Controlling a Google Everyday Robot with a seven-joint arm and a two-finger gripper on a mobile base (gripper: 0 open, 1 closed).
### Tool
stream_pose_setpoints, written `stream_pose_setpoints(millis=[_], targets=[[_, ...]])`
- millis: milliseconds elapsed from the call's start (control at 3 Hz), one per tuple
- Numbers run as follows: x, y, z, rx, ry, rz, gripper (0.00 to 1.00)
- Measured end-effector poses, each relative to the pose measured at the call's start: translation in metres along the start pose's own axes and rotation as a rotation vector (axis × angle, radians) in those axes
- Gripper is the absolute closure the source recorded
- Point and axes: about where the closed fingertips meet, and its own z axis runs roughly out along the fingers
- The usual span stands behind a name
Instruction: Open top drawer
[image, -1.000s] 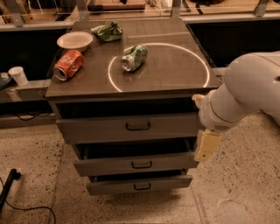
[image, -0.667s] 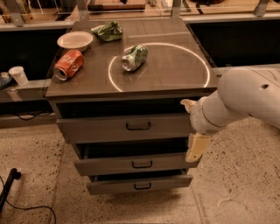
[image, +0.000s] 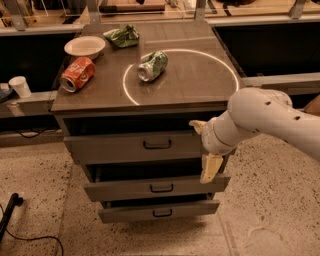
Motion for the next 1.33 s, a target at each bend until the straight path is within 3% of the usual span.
stream_pose_setpoints(millis=[667,1333], targets=[[0.005,-0.023,0.047,-0.092,0.024,-0.003,0.20],[0.011,-0.034,0.048,-0.125,0.035,0.013,0.25]])
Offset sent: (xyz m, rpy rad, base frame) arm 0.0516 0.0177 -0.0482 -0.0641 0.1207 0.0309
